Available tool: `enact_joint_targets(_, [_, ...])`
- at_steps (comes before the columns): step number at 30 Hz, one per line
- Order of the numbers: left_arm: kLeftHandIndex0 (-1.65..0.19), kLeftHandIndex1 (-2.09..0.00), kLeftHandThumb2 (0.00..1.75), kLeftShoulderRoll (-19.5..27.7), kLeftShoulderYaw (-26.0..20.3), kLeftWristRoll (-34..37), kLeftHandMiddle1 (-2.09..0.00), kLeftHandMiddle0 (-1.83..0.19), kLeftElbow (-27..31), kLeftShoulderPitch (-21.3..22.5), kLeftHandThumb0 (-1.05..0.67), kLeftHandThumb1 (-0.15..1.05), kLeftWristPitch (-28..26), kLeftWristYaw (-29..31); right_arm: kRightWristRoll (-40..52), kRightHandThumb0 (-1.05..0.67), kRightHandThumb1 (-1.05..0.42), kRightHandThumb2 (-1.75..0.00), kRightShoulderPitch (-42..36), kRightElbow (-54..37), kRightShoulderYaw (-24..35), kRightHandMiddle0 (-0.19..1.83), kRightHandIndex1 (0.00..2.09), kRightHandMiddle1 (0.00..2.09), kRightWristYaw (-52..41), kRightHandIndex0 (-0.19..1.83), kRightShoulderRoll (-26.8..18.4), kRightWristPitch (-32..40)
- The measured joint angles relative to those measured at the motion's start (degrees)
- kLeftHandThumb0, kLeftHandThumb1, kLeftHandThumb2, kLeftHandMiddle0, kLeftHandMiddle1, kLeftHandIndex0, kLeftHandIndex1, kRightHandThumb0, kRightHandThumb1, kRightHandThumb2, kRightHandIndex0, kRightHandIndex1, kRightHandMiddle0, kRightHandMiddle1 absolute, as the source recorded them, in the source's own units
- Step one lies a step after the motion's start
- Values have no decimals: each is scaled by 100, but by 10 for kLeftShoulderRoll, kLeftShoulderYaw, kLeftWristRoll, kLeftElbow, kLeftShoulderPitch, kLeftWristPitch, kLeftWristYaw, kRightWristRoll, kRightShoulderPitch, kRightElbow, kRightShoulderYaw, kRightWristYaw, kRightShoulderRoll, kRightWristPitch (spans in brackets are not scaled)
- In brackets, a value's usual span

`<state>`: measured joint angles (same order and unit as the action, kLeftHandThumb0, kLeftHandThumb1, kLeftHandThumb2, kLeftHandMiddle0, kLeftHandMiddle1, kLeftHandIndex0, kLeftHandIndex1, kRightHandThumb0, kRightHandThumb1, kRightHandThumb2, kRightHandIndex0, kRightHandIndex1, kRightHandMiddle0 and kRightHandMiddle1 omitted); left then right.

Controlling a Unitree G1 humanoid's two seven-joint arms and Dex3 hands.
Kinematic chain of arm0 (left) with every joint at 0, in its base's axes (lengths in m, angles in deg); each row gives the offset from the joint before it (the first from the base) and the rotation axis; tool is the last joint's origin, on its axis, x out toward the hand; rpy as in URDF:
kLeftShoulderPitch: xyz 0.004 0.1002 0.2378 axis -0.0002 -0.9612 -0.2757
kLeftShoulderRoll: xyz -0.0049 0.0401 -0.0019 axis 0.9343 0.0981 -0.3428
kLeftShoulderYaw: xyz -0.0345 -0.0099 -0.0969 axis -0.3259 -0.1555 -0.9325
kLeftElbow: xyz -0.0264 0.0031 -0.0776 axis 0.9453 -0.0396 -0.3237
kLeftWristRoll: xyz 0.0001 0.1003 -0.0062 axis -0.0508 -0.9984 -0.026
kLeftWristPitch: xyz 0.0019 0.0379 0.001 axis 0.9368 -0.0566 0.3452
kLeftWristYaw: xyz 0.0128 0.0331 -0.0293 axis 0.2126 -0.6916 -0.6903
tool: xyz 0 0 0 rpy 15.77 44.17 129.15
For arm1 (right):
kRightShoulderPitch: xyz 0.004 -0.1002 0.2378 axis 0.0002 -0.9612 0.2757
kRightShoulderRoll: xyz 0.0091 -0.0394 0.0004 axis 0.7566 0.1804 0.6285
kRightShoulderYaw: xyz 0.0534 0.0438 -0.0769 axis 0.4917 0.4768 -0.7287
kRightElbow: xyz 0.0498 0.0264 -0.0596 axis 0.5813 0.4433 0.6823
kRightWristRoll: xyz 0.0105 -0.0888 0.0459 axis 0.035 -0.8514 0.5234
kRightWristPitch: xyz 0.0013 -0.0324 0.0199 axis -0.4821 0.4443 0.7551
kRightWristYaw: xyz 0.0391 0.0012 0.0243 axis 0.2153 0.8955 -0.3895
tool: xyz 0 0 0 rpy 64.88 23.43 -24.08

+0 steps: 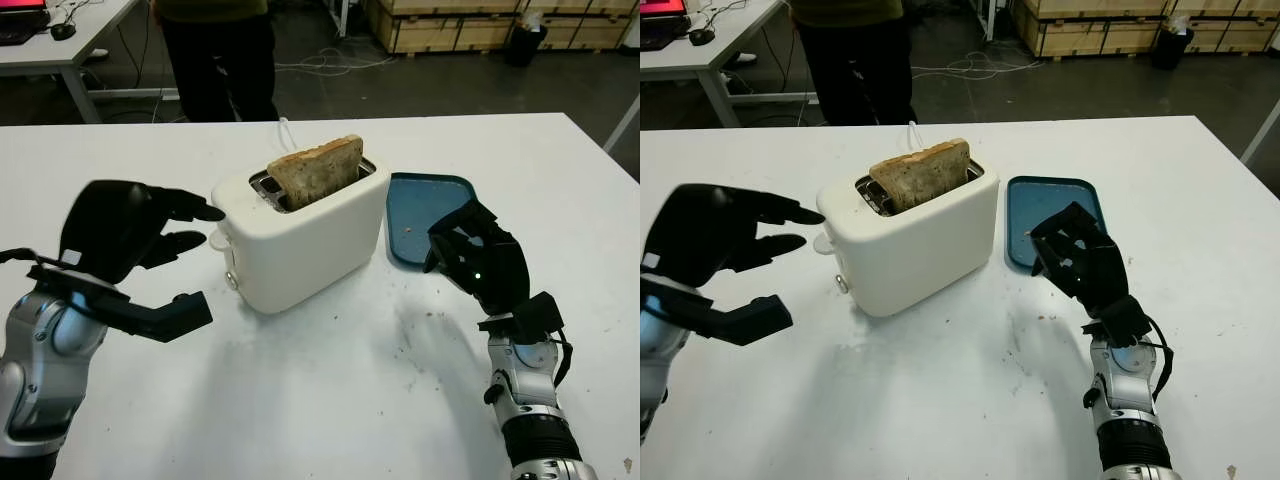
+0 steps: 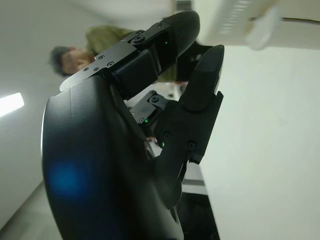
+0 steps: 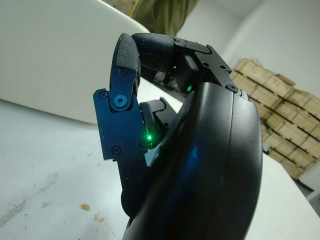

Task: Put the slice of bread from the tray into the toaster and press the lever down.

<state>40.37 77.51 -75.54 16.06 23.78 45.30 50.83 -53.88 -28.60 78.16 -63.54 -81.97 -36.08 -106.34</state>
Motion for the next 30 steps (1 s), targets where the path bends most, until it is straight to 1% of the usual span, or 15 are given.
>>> enact_joint_targets(6, [-130, -5, 0, -1, -38, 5, -161, -107, 29, 1, -12, 74, 1, 1, 0, -38, -92, -34, 0, 1, -1, 50, 175, 175, 0, 80, 0, 0])
enact_joint_targets(8, [-131, -4, 0, 0, -41, 5, -155, -110, 33, 6, -11, 71, -2, 9, 0, -39, -92, -34, 0, 2, -1, 50, 175, 175, 0, 80, 0, 0])
enact_joint_targets(12, [-130, -2, 0, 4, -41, 5, -148, -112, 33, 15, -11, 71, -9, 35, 0, -39, -92, -33, 0, 2, -1, 50, 175, 175, 0, 80, 0, 0])
enact_joint_targets(15, [-130, -1, 0, 9, -37, 5, -147, -112, 15, 22, -9, 70, -9, 51, 0, -39, -92, -34, 0, 2, -1, 50, 175, 175, -2, 80, 1, 0])
enact_joint_targets(17, [-130, -1, 0, 9, -33, 5, -142, -115, 1, 26, -4, 68, -8, 56, 0, -38, -92, -34, 0, 3, -1, 49, 175, 175, -3, 79, 1, 0])
enact_joint_targets(21, [-127, 0, 1, 9, -21, 8, -149, -114, -26, 30, -3, 69, -8, 73, 0, -39, -92, -34, 0, 5, -1, 49, 175, 175, -4, 79, 1, 0])
enact_joint_targets(25, [-127, 0, 0, 15, -8, 17, -147, -118, -50, 33, -4, 69, 6, 80, 0, -40, -92, -34, 0, 5, -1, 49, 175, 175, -5, 79, 1, 0])
enact_joint_targets(30, [-126, 0, 0, 22, 1, 17, -150, -117, -69, 37, -6, 69, 19, 81, 0, -39, -92, -35, 0, 5, -1, 49, 175, 175, -4, 79, 1, 0])
